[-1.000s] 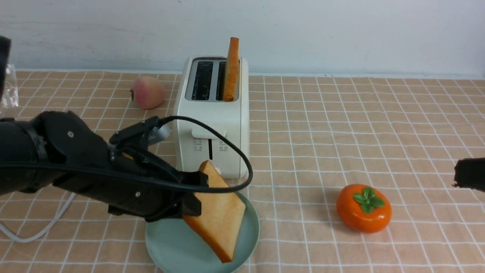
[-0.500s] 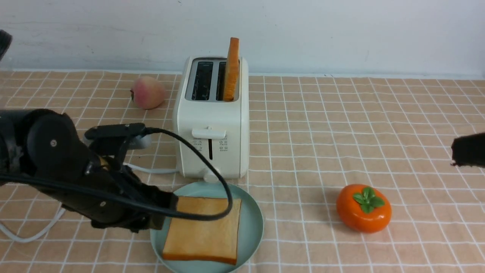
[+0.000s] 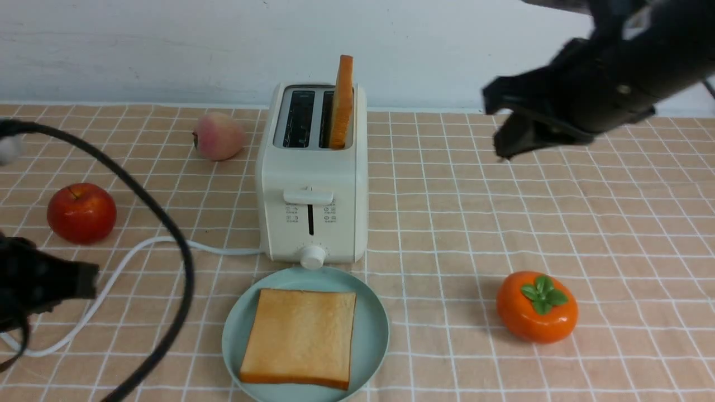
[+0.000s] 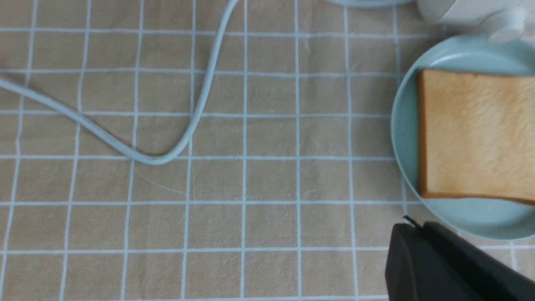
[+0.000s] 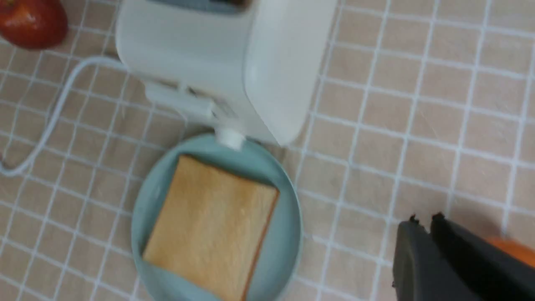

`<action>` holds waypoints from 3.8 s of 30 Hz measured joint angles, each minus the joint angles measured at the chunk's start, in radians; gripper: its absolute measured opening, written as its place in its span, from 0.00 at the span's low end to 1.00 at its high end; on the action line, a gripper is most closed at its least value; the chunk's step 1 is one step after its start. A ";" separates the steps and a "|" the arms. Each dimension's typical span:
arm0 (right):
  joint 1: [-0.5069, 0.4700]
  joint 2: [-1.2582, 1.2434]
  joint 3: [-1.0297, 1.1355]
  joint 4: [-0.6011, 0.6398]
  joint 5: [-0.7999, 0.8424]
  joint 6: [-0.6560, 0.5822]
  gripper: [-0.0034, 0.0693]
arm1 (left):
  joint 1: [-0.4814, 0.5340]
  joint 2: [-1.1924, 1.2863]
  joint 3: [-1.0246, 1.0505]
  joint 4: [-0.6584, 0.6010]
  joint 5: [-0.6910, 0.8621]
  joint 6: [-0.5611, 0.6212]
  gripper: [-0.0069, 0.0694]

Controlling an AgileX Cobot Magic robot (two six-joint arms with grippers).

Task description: Take toasted bread from bread machine on light coffee tablecloth place on plate.

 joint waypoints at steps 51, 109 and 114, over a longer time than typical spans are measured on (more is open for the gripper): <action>0.080 0.261 -0.086 0.636 0.272 -0.524 0.16 | 0.000 -0.456 0.236 0.024 0.087 -0.015 0.07; -0.210 -1.459 1.146 -0.175 -0.876 -0.018 0.04 | 0.000 -0.444 0.381 0.019 -0.708 -0.018 0.08; -0.210 -1.529 1.163 -0.189 -0.969 -0.015 0.05 | 0.000 -0.424 0.380 0.019 -0.806 -0.018 0.08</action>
